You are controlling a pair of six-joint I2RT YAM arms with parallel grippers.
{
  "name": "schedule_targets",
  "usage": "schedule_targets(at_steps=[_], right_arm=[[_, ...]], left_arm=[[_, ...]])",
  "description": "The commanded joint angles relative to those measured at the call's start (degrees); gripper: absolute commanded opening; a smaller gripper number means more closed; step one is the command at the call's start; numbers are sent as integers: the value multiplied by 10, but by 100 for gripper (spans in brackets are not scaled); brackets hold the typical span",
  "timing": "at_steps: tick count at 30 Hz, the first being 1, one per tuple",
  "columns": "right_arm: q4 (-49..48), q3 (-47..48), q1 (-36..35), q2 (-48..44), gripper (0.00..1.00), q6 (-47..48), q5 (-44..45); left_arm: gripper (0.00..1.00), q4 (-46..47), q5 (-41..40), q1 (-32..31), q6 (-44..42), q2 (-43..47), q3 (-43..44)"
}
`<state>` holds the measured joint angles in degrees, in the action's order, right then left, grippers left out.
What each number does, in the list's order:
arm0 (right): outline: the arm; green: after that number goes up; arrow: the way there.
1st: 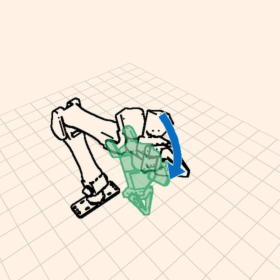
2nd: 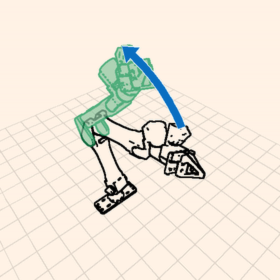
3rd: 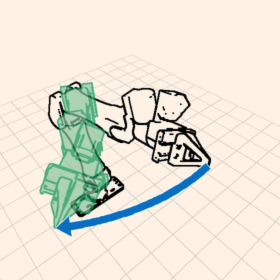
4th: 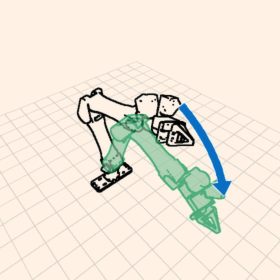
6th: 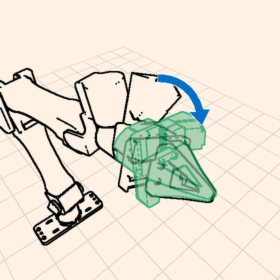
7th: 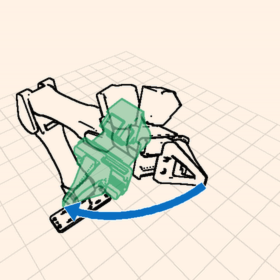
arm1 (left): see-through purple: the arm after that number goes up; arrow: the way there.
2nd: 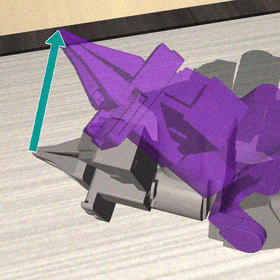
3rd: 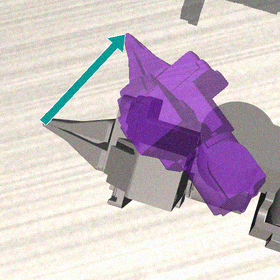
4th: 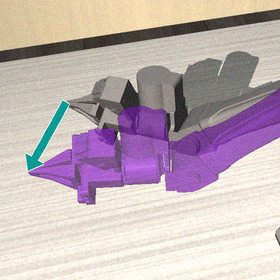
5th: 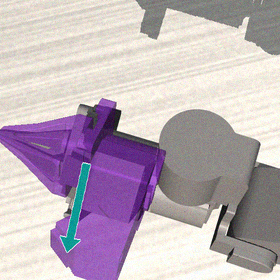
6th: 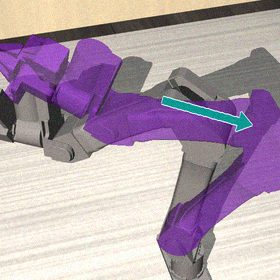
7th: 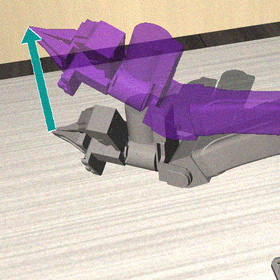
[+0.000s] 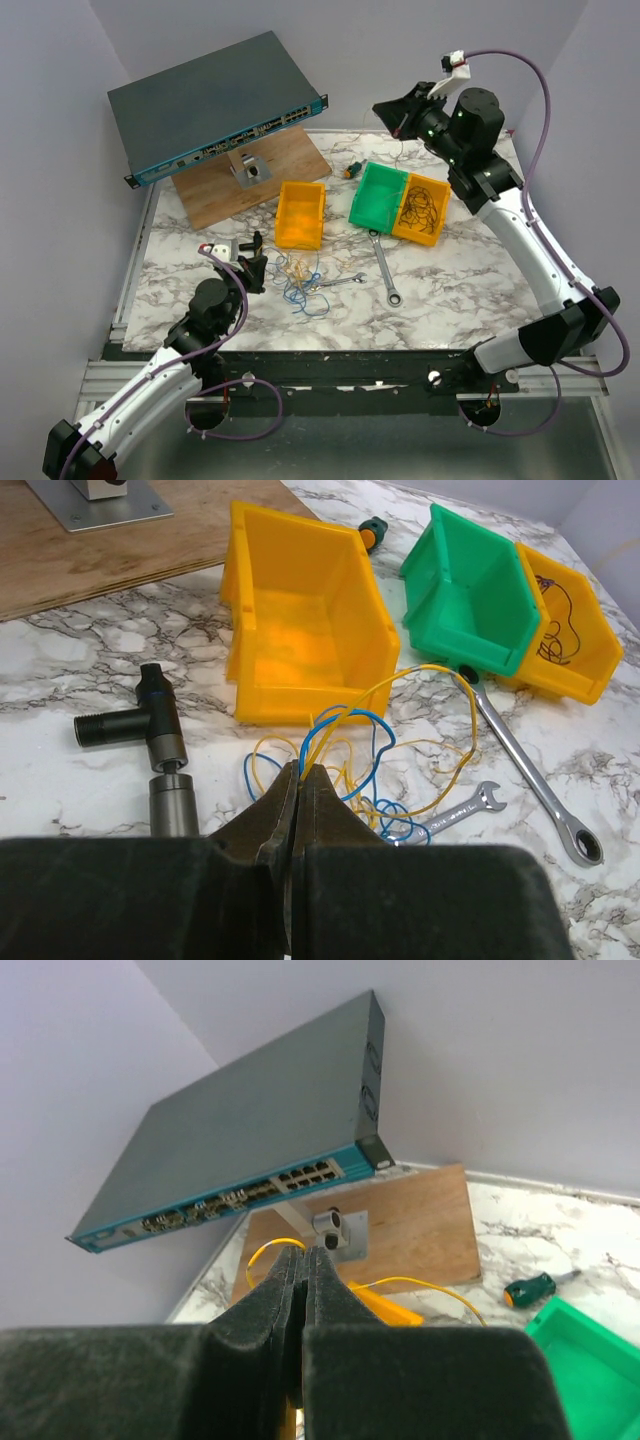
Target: Untangle the cables
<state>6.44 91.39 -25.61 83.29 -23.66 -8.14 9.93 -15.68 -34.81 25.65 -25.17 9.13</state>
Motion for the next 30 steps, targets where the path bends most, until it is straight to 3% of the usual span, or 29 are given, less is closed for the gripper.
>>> schedule_targets(at_steps=[1,6,15,25,30], right_arm=[[-47,16,42,23,1,-48,-97],[-97,1,97,62,1,-101,-178],[-293,-105,187,174,1,-231,-348],[-266,-65,183,212,1,-212,-410],[-171,-29,163,206,1,-137,-400]], left_arm=[[0,11,17,4,-10,5,-7],[0,15,18,4,-10,3,-8],[0,19,20,4,-11,-2,-8],[0,25,20,4,-13,-10,-6],[0,30,21,4,-13,-16,-6]])
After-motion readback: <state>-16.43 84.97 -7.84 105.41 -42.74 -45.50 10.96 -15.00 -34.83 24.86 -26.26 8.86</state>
